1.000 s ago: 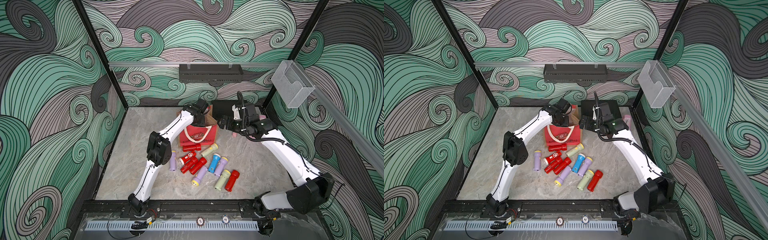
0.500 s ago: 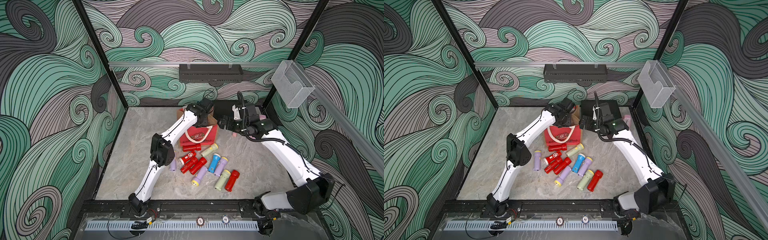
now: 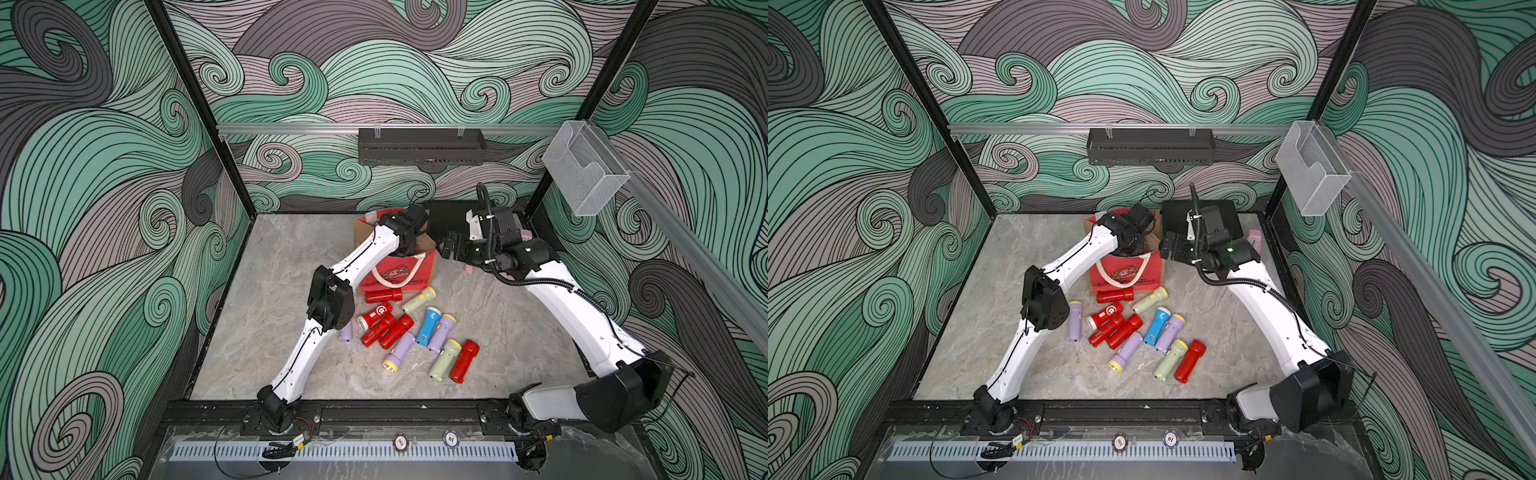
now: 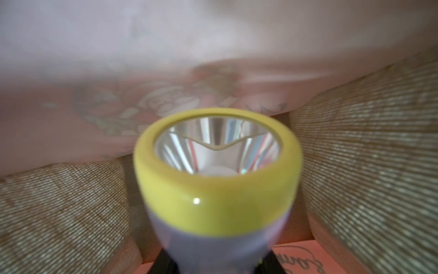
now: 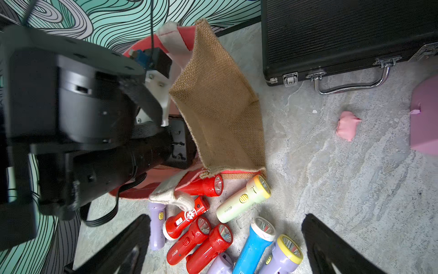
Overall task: Put the flashlights into the tote bags
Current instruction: Place the flashlight in the canvas bag.
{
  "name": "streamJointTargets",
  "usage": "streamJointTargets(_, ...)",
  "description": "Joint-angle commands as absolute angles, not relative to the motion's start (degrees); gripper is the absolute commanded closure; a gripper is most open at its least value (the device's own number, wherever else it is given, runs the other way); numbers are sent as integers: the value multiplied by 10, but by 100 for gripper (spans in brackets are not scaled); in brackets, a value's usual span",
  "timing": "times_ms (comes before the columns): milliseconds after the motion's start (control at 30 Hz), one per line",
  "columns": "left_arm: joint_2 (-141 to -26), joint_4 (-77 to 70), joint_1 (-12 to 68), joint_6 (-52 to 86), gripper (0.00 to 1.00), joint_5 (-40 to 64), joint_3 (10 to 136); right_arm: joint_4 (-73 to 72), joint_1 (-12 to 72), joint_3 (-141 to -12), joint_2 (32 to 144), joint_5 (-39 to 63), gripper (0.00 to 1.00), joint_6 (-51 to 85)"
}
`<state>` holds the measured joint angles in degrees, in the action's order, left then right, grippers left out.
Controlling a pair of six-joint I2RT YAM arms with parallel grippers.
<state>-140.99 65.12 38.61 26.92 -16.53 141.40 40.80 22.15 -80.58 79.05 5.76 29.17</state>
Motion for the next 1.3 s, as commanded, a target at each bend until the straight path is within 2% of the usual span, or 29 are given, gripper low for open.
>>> streamJointTargets(0,-1420,648,380,267,100,-163,1426,422,219,-802,775,42,0,289)
streamJointTargets(367,-1444,639,367,254,100,-168,1407,427,213,-792,762,36,1,286)
streamJointTargets(500,-1434,632,367,253,93,-169,1405,427,211,-791,761,36,0,286)
streamJointTargets(567,-1422,622,367,251,87,-171,1397,428,211,-791,762,35,1,285)
streamJointTargets(833,-1386,609,366,251,52,-173,1389,427,210,-794,763,30,0,288)
streamJointTargets(967,-1356,604,363,251,38,-174,1391,427,209,-796,762,27,0,292)
streamJointTargets(1267,-1271,626,360,250,19,-172,1383,444,209,-797,749,20,0,305)
